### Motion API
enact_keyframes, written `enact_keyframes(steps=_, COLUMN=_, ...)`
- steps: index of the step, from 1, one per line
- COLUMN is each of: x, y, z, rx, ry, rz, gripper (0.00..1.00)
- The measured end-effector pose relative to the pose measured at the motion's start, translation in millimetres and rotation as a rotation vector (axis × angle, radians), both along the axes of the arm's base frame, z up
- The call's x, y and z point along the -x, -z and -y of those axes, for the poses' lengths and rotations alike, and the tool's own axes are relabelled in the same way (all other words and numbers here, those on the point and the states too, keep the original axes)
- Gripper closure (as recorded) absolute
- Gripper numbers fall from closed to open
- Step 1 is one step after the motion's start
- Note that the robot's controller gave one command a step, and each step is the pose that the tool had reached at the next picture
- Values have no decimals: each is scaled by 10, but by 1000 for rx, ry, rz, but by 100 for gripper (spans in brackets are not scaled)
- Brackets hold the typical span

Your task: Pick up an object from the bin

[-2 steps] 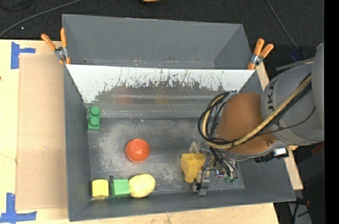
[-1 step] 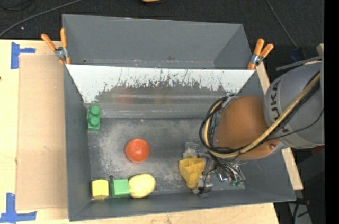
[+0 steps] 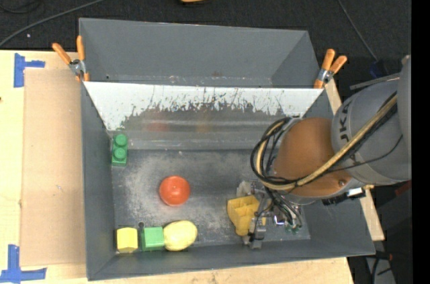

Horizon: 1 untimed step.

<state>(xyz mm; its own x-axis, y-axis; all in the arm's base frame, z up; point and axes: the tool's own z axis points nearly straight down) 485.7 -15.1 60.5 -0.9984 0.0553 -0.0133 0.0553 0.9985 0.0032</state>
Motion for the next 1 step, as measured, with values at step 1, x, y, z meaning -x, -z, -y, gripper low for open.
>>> enact_keyframes(steps=1, x=98, y=-84, z=-54, rx=2, ry=-112, rz=4, gripper=100)
